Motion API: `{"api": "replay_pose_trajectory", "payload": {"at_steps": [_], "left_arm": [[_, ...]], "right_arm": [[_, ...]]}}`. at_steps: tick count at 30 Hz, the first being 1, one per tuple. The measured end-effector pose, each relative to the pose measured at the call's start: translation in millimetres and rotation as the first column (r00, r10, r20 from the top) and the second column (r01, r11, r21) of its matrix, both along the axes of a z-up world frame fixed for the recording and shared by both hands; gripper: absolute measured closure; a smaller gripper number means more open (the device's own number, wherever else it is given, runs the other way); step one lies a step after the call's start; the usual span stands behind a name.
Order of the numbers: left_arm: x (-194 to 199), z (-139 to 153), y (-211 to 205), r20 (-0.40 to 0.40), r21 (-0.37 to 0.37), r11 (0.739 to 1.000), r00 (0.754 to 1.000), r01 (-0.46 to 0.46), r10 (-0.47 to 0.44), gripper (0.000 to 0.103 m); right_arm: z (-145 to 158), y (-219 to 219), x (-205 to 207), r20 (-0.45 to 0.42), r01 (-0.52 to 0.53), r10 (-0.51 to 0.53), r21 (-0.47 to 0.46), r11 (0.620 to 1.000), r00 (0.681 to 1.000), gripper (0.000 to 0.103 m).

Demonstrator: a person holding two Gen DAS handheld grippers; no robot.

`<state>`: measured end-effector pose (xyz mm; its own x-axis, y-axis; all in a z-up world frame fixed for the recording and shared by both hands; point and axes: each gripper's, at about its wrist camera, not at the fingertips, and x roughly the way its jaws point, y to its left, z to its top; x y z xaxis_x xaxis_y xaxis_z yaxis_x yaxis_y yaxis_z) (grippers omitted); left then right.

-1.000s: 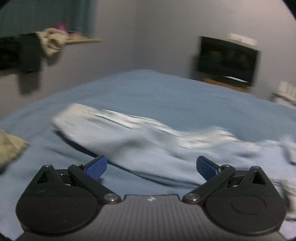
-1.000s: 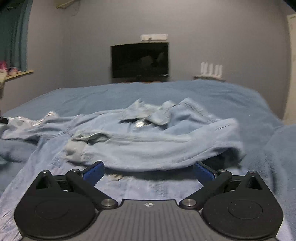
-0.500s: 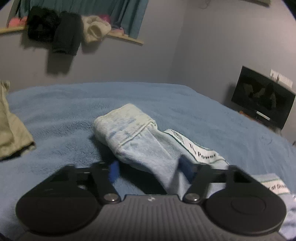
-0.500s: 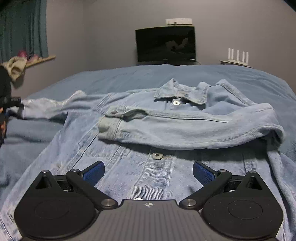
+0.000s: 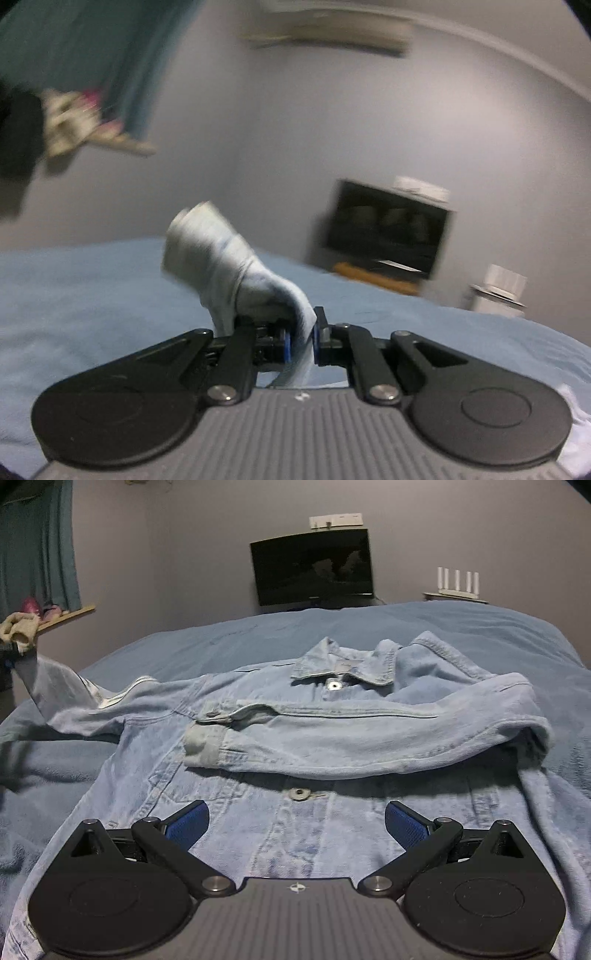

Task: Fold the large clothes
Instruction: 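Grasp the other sleeve cuff with the left gripper and lift it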

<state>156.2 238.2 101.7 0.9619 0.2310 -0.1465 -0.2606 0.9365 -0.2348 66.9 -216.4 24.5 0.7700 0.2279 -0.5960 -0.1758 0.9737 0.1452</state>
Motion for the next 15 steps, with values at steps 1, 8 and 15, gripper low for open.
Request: {"api": "replay_pose_trajectory", "payload": {"at_steps": [1, 8, 15], "left_arm": [[3.7, 8.9, -17.7, 0.009, 0.020, 0.999, 0.999, 0.041, -0.041, 0.098], [38.0, 54.8, -168.2, 0.022, 0.133, 0.931, 0.938, 0.341, -0.346, 0.101], [72.1, 48.7, -335.8, -0.064, 0.211, 0.796, 0.820, 0.568, -0.568, 0.102]], "right_arm": [[0.7, -1.5, 0.3, -0.008, 0.004, -0.004, -0.010, 1.000, 1.000, 0.000], [1.0, -9.2, -5.2, -0.037, 0.001, -0.001, 0.002, 1.000, 0.999, 0.001], [-0.7, -0.6, -9.9, -0.037, -0.058, 0.058, -0.006, 0.998, 0.998, 0.001]]}}
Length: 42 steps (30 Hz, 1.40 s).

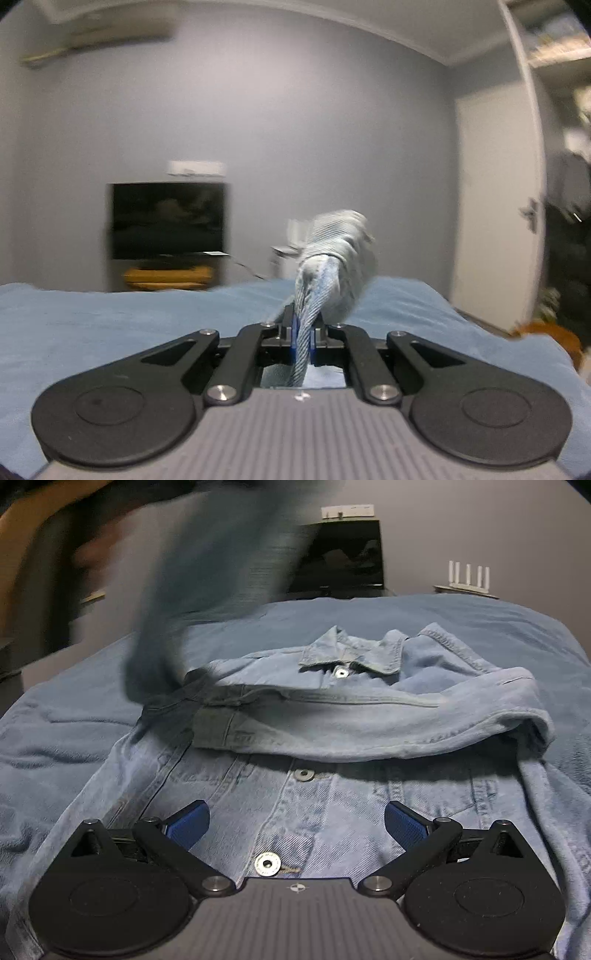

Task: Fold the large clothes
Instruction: 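Grasp the other sleeve cuff with the left gripper and lift it, then lay the sleeve across the jacket chest and open the left gripper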

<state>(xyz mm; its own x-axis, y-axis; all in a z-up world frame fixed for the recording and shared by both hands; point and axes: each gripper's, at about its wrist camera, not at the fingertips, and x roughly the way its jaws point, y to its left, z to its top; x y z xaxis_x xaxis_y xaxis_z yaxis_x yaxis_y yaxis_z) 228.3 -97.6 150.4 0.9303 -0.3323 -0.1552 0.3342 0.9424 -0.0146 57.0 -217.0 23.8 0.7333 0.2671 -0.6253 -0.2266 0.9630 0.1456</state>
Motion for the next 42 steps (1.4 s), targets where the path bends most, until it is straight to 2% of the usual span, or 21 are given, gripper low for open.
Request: {"api": "replay_pose_trajectory", "payload": {"at_steps": [2, 6, 9, 11, 13, 14, 15, 18, 22, 23, 25, 28, 29, 31, 32, 33, 35, 37, 39, 40, 42], "left_arm": [[10.6, -14.8, -48.7, -0.036, 0.058, 0.996, 0.997, 0.064, -0.062, 0.102], [28.0, -52.4, -121.2, -0.133, 0.141, 0.983, 0.986, 0.120, -0.101, 0.102], [31.5, -71.1, -155.5, -0.170, 0.171, 0.978, 0.981, 0.122, -0.093, 0.102], [47.8, -85.3, -162.1, -0.245, 0.167, 0.974, 0.963, 0.152, -0.108, 0.101], [54.7, -98.8, -161.9, -0.372, 0.173, 0.964, 0.920, 0.201, -0.125, 0.086], [58.3, -101.9, -160.7, -0.420, 0.174, 0.959, 0.898, 0.224, -0.134, 0.061], [57.0, -104.2, -154.5, -0.446, 0.173, 0.957, 0.885, 0.234, -0.136, 0.037], [42.5, -96.6, -119.8, -0.420, 0.125, 0.965, 0.893, 0.231, -0.159, 0.018], [22.0, -82.9, -37.6, -0.393, 0.047, 0.988, 0.912, 0.144, -0.114, 0.006], [16.1, -76.5, -11.5, -0.385, 0.033, 0.994, 0.919, 0.104, -0.084, 0.005], [16.2, -85.5, 34.3, -0.380, 0.052, 0.999, 0.925, -0.010, 0.029, 0.005], [23.1, -103.3, 88.6, -0.424, 0.062, 0.984, 0.888, -0.167, 0.178, 0.005], [27.1, -109.1, 101.8, -0.437, 0.051, 0.979, 0.877, -0.198, 0.200, 0.006], [35.4, -120.8, 120.2, -0.451, 0.037, 0.968, 0.860, -0.247, 0.237, 0.006], [38.3, -124.2, 124.8, -0.452, 0.038, 0.964, 0.857, -0.262, 0.250, 0.006], [43.0, -129.5, 126.5, -0.452, 0.048, 0.963, 0.853, -0.266, 0.259, 0.006], [49.3, -137.4, 125.1, -0.467, 0.124, 0.951, 0.829, -0.282, 0.307, 0.006], [63.0, -158.6, 121.9, -0.486, 0.217, 0.926, 0.788, -0.310, 0.378, 0.005], [68.2, -176.2, 128.5, -0.515, 0.234, 0.914, 0.756, -0.330, 0.405, 0.005], [68.9, -183.0, 135.4, -0.534, 0.218, 0.912, 0.740, -0.348, 0.410, 0.005], [68.3, -192.6, 150.6, -0.569, 0.163, 0.909, 0.715, -0.384, 0.405, 0.005]], "right_arm": [[-3.2, -0.6, 1.7, -0.015, 0.001, -0.001, -0.007, 1.000, 1.000, 0.001], [-14.4, -9.1, 8.1, -0.079, 0.020, -0.018, 0.022, 1.000, 0.997, 0.002], [-16.8, -16.7, 12.3, -0.112, 0.042, -0.035, 0.059, 0.997, 0.993, 0.002], [-15.4, -18.5, 12.4, -0.116, 0.048, -0.039, 0.076, 0.996, 0.992, 0.002], [-14.5, -18.1, 12.8, -0.122, 0.045, -0.035, 0.076, 0.996, 0.992, 0.002], [-14.3, -17.1, 13.1, -0.124, 0.042, -0.033, 0.073, 0.996, 0.992, 0.002], [-14.1, -16.4, 13.3, -0.126, 0.039, -0.031, 0.068, 0.997, 0.992, 0.002], [-13.5, -13.1, 14.3, -0.135, 0.036, -0.028, 0.056, 0.998, 0.990, 0.002], [-3.1, -21.8, 15.6, -0.156, 0.046, -0.034, 0.072, 0.996, 0.987, 0.003], [3.5, -27.7, 15.5, -0.159, 0.054, -0.037, 0.100, 0.994, 0.987, 0.004], [19.2, -41.2, 13.8, -0.120, 0.056, -0.039, 0.145, 0.988, 0.992, 0.005], [42.7, -59.1, 12.8, 0.037, 0.088, -0.093, 0.112, 0.990, 0.995, 0.007], [47.4, -62.8, 16.4, 0.091, 0.110, -0.117, 0.083, 0.990, 0.989, 0.010], [49.6, -70.8, 31.4, 0.186, 0.158, -0.155, 0.001, 0.988, 0.970, 0.028], [48.7, -74.4, 40.3, 0.200, 0.168, -0.160, -0.026, 0.985, 0.967, 0.043], [46.6, -78.6, 51.9, 0.190, 0.178, -0.168, -0.036, 0.983, 0.967, 0.058], [37.8, -85.6, 67.5, 0.159, 0.198, -0.189, -0.041, 0.979, 0.969, 0.073], [21.5, -97.7, 79.5, 0.119, 0.261, -0.251, -0.077, 0.962, 0.961, 0.075], [2.9, -111.4, 86.7, 0.048, 0.325, -0.322, -0.097, 0.941, 0.945, 0.103], [-5.3, -121.7, 90.9, -0.007, 0.369, -0.370, -0.067, 0.927, 0.929, 0.103], [-17.2, -144.6, 88.8, -0.084, 0.428, -0.422, 0.063, 0.902, 0.902, 0.103]]}}
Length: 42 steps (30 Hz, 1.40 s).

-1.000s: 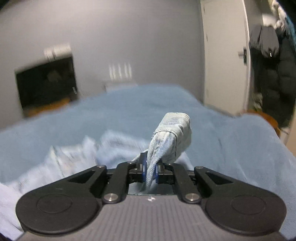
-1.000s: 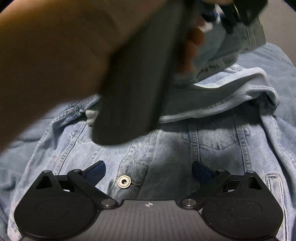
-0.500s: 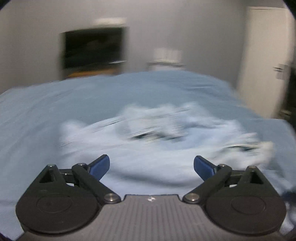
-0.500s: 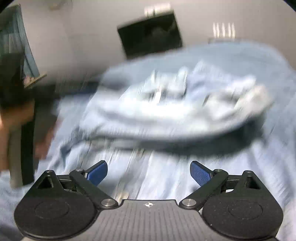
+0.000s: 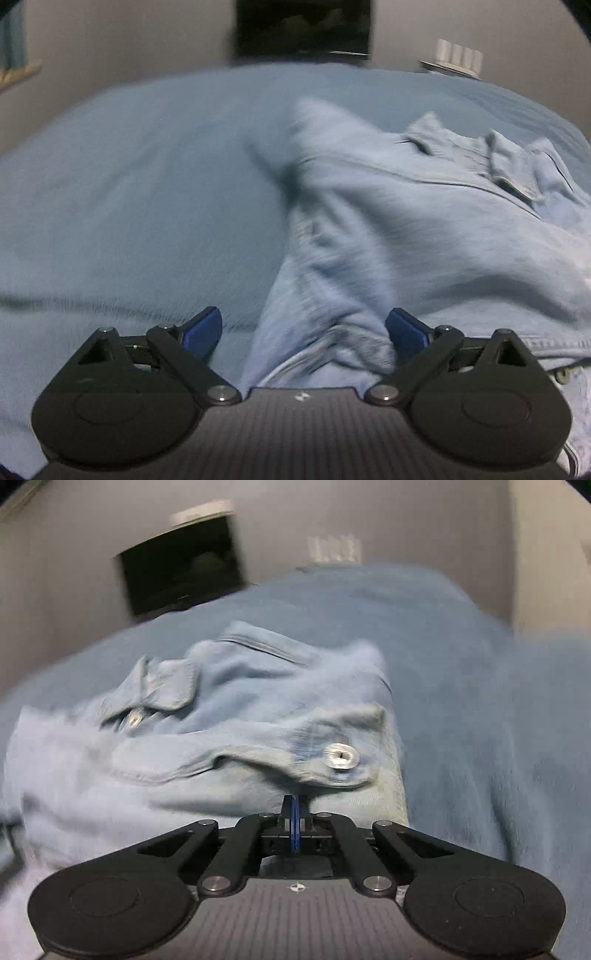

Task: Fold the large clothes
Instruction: 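Lay the sleeve across the jacket chest and open the left gripper, then grasp the jacket hem with both grippers while lifting it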

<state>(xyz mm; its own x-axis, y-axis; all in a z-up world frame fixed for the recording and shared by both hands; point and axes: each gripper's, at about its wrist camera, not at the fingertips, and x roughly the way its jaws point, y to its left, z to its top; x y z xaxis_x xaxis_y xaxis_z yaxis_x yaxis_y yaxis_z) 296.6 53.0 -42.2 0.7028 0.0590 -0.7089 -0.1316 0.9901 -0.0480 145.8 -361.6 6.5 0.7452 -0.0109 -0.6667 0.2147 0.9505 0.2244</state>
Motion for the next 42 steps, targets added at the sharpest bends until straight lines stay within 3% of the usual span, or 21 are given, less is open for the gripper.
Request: {"api": "replay_pose_trajectory", "payload": {"at_steps": [2, 6, 7, 9, 14, 19, 21, 24, 27, 31, 34, 36, 42], "left_arm": [[-0.8, -5.2, 10.5, 0.001, -0.061, 0.998, 1.000, -0.018, 0.018, 0.005], [-6.7, 2.2, 9.0, -0.001, -0.029, 1.000, 1.000, -0.009, 0.009, 0.005], [-12.0, 5.5, 9.4, 0.002, -0.029, 1.000, 1.000, -0.001, 0.002, 0.005], [-27.7, 15.6, 10.5, -0.005, -0.036, 0.999, 1.000, 0.025, -0.025, 0.005], [-94.3, 43.7, 14.3, -0.005, -0.052, 0.994, 0.996, 0.091, -0.092, 0.005], [-167.6, 61.2, 23.2, -0.021, -0.147, 0.980, 0.990, 0.133, -0.137, 0.005], [-188.4, 61.6, 25.3, -0.038, -0.179, 0.973, 0.987, 0.147, -0.156, 0.005], [-209.5, 62.4, 28.9, -0.068, -0.213, 0.965, 0.982, 0.156, -0.174, 0.005], [-226.0, 60.7, 33.8, -0.090, -0.274, 0.948, 0.977, 0.164, -0.195, 0.005], [-235.8, 47.6, 42.4, -0.151, -0.391, 0.905, 0.959, 0.166, -0.241, 0.007], [-238.1, 33.8, 44.8, -0.180, -0.417, 0.895, 0.951, 0.157, -0.251, 0.014], [-236.4, 23.6, 47.8, -0.213, -0.434, 0.890, 0.945, 0.137, -0.250, 0.030], [-236.2, 16.9, 52.7, -0.209, -0.477, 0.869, 0.943, 0.132, -0.258, 0.040]], "right_arm": [[-2.6, -3.3, -1.4, 0.003, 0.016, -0.016, 0.053, 0.998, 1.000, 0.103], [-2.0, 7.8, -7.8, 0.017, -0.014, 0.015, -0.032, 0.999, 1.000, 0.102], [-2.6, 5.7, -7.6, 0.028, -0.022, 0.023, -0.031, 0.999, 0.999, 0.098], [3.5, 9.2, -15.0, 0.056, -0.042, 0.042, -0.005, 0.999, 0.998, 0.076], [27.3, 8.5, -53.6, 0.094, -0.059, 0.059, -0.006, 0.998, 0.994, 0.048], [62.8, -1.1, -106.3, 0.097, -0.079, 0.074, 0.046, 0.996, 0.993, 0.036], [76.6, -3.0, -128.6, 0.083, -0.091, 0.088, 0.031, 0.995, 0.993, 0.027], [93.9, -6.9, -163.0, 0.023, -0.119, 0.119, -0.007, 0.993, 0.993, 0.026], [103.4, -19.5, -194.8, -0.032, -0.131, 0.132, 0.020, 0.991, 0.991, 0.026], [104.9, -34.5, -222.4, -0.095, -0.128, 0.134, 0.064, 0.990, 0.986, 0.033], [102.7, -40.6, -236.2, -0.136, -0.133, 0.143, 0.080, 0.988, 0.980, 0.043], [98.7, -43.4, -240.3, -0.159, -0.125, 0.140, 0.097, 0.987, 0.977, 0.048], [85.1, -45.1, -243.7, -0.199, -0.121, 0.148, 0.138, 0.983, 0.969, 0.053]]}}
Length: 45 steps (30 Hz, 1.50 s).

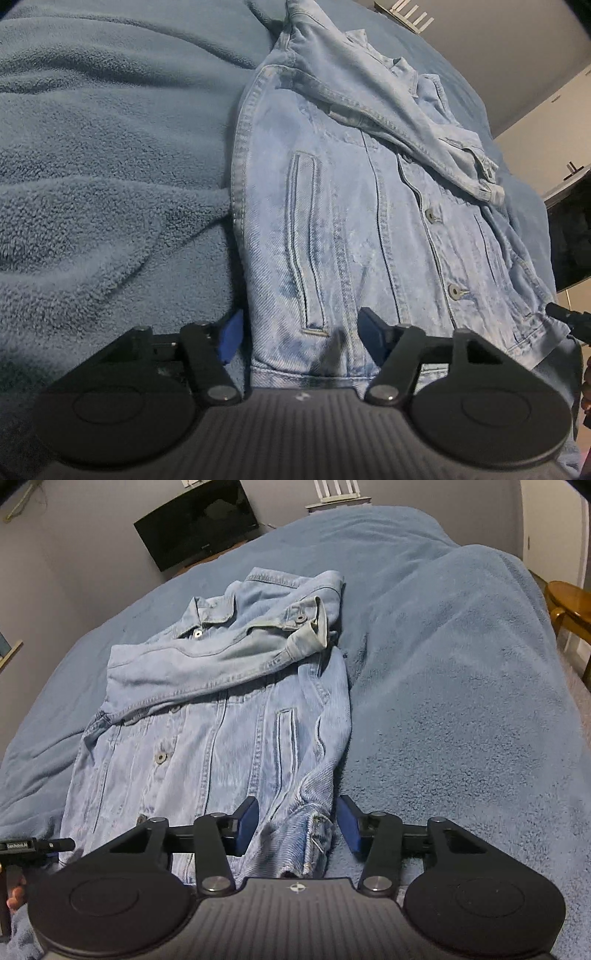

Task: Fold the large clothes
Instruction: 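Grasp the jacket hem with both grippers while lifting it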

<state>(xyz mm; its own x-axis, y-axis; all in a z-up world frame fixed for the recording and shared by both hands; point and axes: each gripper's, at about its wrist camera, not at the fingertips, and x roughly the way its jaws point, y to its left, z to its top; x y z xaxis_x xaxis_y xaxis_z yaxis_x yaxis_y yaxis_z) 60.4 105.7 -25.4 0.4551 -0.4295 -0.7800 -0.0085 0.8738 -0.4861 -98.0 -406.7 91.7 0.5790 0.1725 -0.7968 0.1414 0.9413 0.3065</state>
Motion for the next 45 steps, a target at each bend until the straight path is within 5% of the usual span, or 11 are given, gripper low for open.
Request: {"api": "replay_pose_trajectory", "payload": {"at_steps": [6, 15, 21, 22, 26, 28, 36, 45], "left_arm": [[7.2, -2.7, 4.2, 0.023, -0.057, 0.998, 0.999, -0.023, 0.024, 0.040], [-4.1, -0.1, -8.1, -0.056, -0.088, 0.992, 0.994, 0.093, -0.098, 0.043], [-0.6, -17.2, -30.1, -0.148, -0.011, 0.986, 0.975, 0.167, -0.167, 0.044], [-1.5, -17.0, -28.6, -0.144, -0.012, 0.986, 0.976, 0.165, -0.165, 0.047], [-6.5, -8.6, -22.5, -0.094, -0.085, 0.984, 0.982, 0.159, -0.167, 0.086], [-9.0, -0.9, -18.4, -0.058, -0.109, 0.982, 0.985, 0.157, -0.163, 0.091], [10.2, 36.9, -1.7, 0.080, -0.324, 0.941, 0.994, 0.100, -0.078, 0.093], [89.6, 83.6, 22.6, 0.169, -0.480, 0.877, 0.979, -0.019, 0.113, 0.093]], "right_arm": [[-12.0, -3.1, 12.3, 0.005, 0.007, -0.008, 0.116, 0.993, 1.000, 0.053], [-7.8, -0.9, 12.2, -0.037, -0.115, 0.120, 0.124, 0.986, 0.992, 0.058], [-23.4, 10.8, 22.8, -0.083, -0.177, 0.180, 0.032, 0.984, 0.980, 0.064], [-24.4, 12.7, 23.8, -0.084, -0.186, 0.187, 0.018, 0.982, 0.979, 0.065], [-24.0, 11.8, 20.2, -0.066, -0.198, 0.199, 0.014, 0.980, 0.978, 0.072], [-21.5, 9.0, 15.5, -0.047, -0.198, 0.200, 0.031, 0.980, 0.979, 0.075], [-0.4, -31.4, 23.8, 0.082, -0.140, 0.119, 0.334, 0.932, 0.990, 0.079], [39.3, -61.7, 101.6, 0.220, -0.113, -0.006, 0.527, 0.842, 0.976, 0.079]]}}
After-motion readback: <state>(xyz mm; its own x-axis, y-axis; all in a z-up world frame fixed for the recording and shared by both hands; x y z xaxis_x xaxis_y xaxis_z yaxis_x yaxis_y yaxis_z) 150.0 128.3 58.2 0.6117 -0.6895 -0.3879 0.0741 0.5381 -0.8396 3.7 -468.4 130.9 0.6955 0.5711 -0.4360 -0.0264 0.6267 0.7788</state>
